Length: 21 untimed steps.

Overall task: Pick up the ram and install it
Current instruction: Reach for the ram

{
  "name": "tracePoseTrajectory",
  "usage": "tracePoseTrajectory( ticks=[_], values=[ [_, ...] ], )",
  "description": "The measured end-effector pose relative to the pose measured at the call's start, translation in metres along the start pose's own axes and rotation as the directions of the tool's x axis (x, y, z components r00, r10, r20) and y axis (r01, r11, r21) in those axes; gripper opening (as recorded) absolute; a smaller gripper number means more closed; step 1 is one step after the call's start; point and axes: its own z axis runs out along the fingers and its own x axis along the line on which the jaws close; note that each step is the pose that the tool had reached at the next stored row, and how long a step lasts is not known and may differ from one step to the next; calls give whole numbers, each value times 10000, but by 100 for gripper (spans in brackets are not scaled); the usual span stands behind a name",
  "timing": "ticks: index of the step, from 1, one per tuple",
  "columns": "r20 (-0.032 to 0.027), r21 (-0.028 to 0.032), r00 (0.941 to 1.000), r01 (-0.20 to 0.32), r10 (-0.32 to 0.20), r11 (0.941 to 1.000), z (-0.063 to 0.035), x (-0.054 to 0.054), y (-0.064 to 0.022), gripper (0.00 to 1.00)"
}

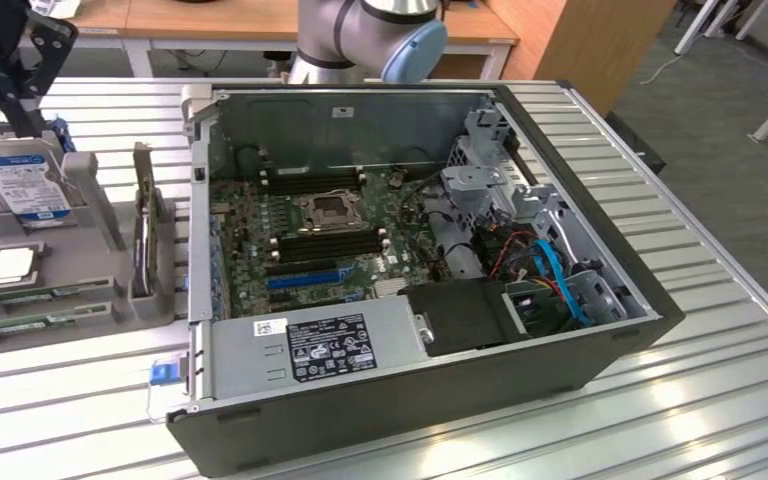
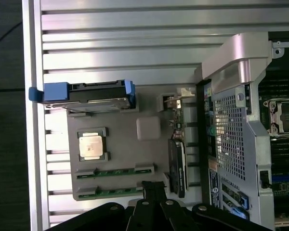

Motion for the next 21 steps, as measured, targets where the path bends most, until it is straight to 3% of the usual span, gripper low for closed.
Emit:
tracePoseTrajectory(
  ticks=[12, 21],
  values=[
    [0, 1, 10000, -1, 1, 10000, -1, 50, -4, 10],
    [1, 0, 10000, -1, 1, 10000, -2, 223, -17, 10]
  ],
)
